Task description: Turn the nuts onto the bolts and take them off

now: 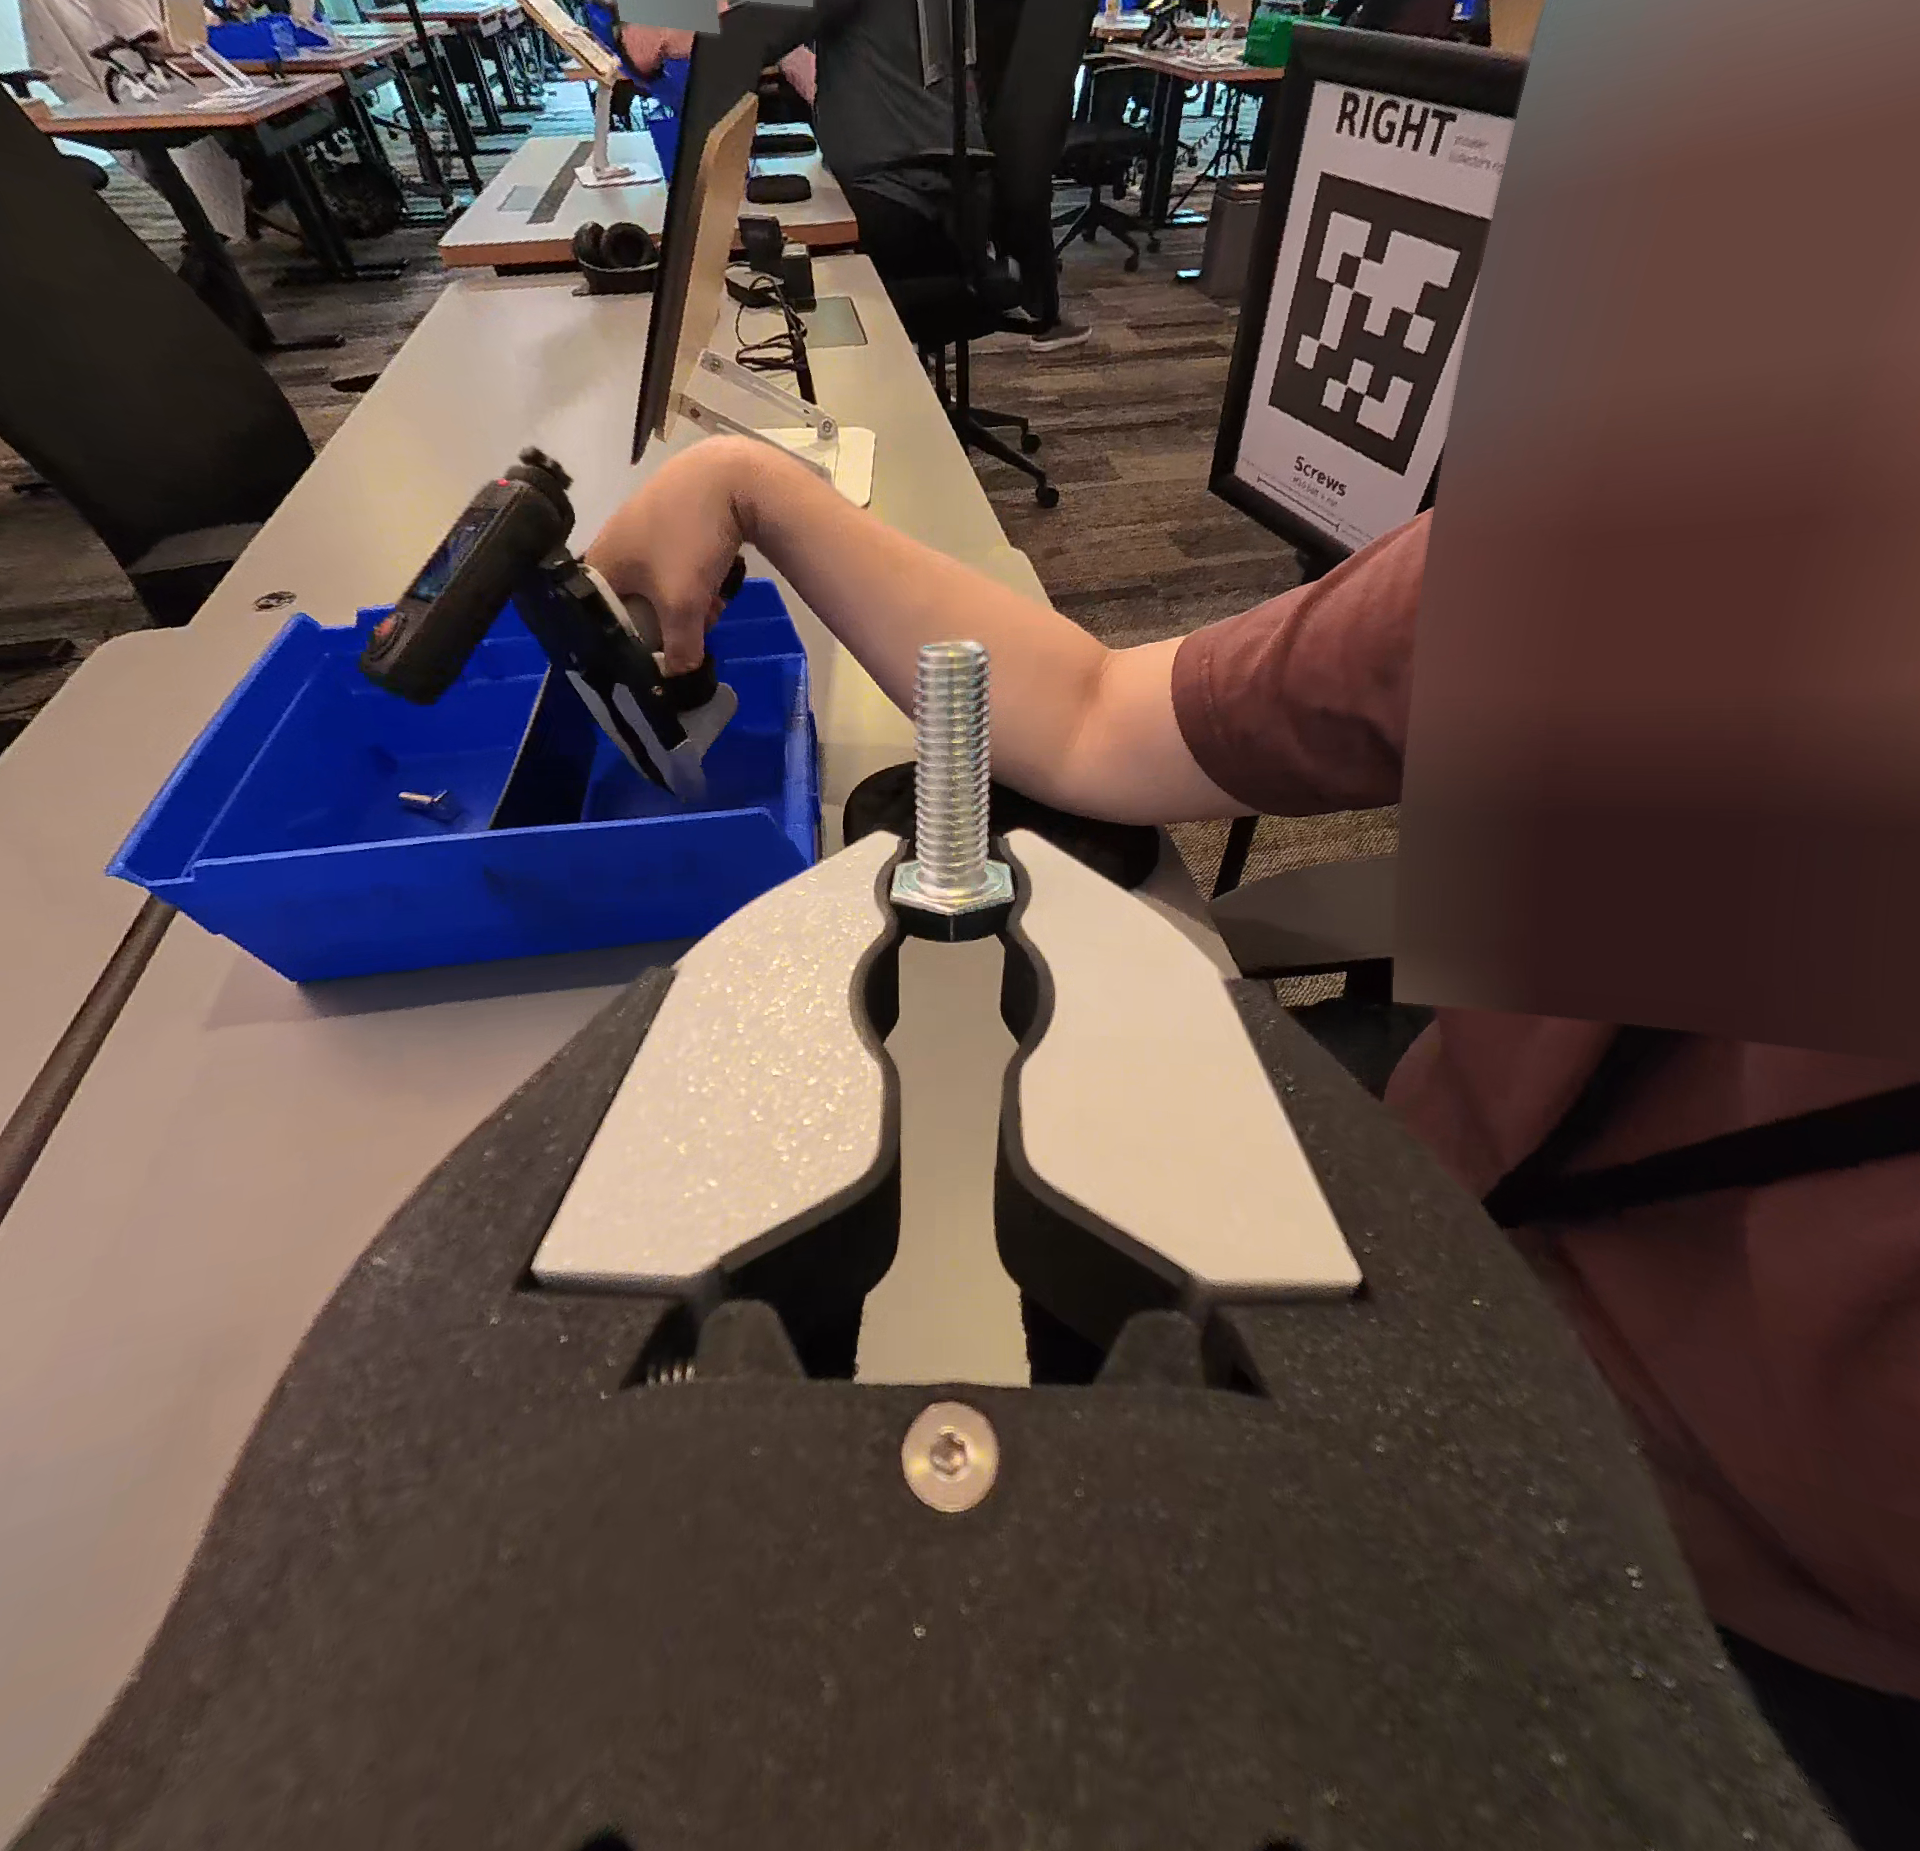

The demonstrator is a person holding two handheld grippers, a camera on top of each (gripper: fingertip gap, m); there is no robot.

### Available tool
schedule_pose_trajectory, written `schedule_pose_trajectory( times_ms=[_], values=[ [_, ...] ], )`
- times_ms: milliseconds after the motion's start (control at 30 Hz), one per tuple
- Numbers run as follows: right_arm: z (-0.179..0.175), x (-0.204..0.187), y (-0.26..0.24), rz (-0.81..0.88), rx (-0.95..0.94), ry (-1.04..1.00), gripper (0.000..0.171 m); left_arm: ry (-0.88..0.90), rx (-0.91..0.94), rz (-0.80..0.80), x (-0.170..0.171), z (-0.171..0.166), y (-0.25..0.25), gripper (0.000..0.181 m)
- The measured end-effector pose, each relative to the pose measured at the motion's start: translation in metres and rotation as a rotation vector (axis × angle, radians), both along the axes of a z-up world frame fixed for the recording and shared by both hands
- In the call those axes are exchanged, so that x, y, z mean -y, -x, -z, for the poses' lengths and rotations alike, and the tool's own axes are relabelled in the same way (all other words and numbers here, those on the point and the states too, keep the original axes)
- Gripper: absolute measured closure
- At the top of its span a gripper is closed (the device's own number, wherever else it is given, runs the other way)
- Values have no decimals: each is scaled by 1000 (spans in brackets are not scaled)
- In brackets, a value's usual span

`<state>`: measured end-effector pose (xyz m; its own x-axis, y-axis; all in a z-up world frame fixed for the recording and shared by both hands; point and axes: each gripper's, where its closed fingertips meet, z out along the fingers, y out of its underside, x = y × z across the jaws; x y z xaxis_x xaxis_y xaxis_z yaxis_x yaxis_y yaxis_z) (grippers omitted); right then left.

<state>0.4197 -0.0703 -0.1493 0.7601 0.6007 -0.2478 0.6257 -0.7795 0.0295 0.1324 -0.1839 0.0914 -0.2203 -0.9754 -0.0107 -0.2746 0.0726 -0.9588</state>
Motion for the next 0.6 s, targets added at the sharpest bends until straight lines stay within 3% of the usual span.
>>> schedule_pose_trajectory(
  times_ms=[200, 367, 433, 500, 600],
  values=[
    [-31, -14, -8, 62, 14, -167, 139, -8, -2, -24, -5, 0, 1, 167],
    [-131, -40, 41, -84, -85, -687, 139, -15, 51, -115, -22, -9, 4, 167],
    [-187, -44, 91, -195, -255, -953, 135, -20, 72, -170, -32, -12, 5, 167],
    [-242, -24, 156, -311, -565, -1120, 134, -32, 83, -228, -42, -13, 5, 167],
    [-299, 33, 236, -463, -1106, -1136, 135, -38, 97, -281, -52, -13, 5, 167]
  ],
)
